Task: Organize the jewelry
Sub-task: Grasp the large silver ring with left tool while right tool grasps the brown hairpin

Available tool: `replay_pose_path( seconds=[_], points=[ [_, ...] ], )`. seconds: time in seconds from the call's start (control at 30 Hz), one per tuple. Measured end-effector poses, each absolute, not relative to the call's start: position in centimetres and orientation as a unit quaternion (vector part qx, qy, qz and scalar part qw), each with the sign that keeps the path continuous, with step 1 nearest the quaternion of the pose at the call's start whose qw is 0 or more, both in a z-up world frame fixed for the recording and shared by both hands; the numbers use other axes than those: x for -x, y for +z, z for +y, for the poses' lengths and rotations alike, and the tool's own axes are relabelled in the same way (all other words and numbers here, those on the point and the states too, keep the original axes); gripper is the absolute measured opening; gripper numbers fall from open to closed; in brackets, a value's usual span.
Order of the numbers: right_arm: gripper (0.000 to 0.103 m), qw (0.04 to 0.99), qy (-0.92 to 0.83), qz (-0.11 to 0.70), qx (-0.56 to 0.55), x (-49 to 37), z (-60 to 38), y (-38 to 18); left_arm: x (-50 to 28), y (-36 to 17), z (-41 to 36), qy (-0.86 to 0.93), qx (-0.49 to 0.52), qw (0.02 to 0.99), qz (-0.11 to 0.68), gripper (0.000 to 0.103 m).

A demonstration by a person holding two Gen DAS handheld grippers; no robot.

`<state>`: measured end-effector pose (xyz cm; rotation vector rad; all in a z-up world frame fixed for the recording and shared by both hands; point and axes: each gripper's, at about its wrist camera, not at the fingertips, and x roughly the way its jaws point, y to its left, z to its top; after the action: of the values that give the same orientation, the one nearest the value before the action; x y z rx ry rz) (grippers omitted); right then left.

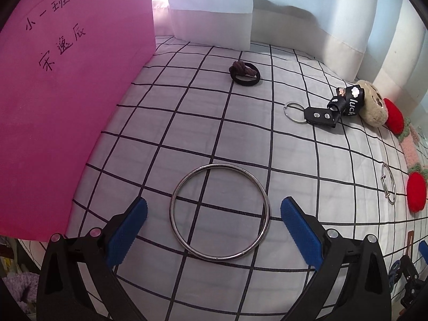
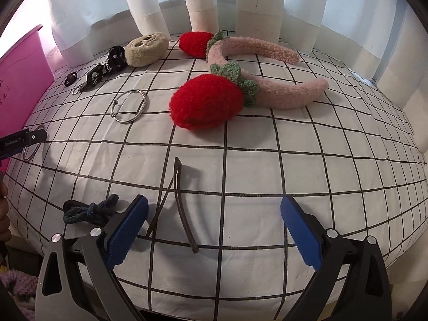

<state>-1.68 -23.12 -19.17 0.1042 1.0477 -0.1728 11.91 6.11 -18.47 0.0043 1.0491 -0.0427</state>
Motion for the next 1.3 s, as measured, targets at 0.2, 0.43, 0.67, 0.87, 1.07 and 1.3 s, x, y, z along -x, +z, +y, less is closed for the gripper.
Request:
replay_pose_path(
  seconds=[0.2, 0.43, 0.67, 0.87, 1.07, 1.3],
  points=[
    [0.095, 0.874, -0.088, 0.475, -0.048, 2.3, -22.9, -19.2, -11.2, -18.6, 6.1, -0.032, -0.009, 0.877, 0.479, 0.097],
    [0.094, 0.867, -0.084, 0.489, -0.046, 1.8, -23.1, -18.9, -10.7, -18.6, 6.0, -0.027, -0.008, 0.886, 0.463, 0.097],
    [0.093, 0.866, -0.059, 0.495, -0.039, 1.9, -22.7, -18.6, -10.1, -18.4, 5.8, -0.04, -0.011, 0.887, 0.46, 0.088],
    [0.052, 0.873, -0.047, 0.484, -0.03, 2.1, -22.3, -17.9, -9.6, -18.1, 4.9, -0.043, -0.015, 0.887, 0.46, 0.07],
    [0.017, 0.874, -0.028, 0.485, -0.035, 1.9, -22.6, -17.5, -9.4, -18.1, 5.0, -0.042, -0.005, 0.885, 0.464, 0.07],
    [0.015, 0.87, -0.001, 0.487, -0.082, 2.0, -24.4, -17.2, -8.3, -17.5, 4.1, -0.044, 0.009, 0.882, 0.47, 0.07]
  ],
)
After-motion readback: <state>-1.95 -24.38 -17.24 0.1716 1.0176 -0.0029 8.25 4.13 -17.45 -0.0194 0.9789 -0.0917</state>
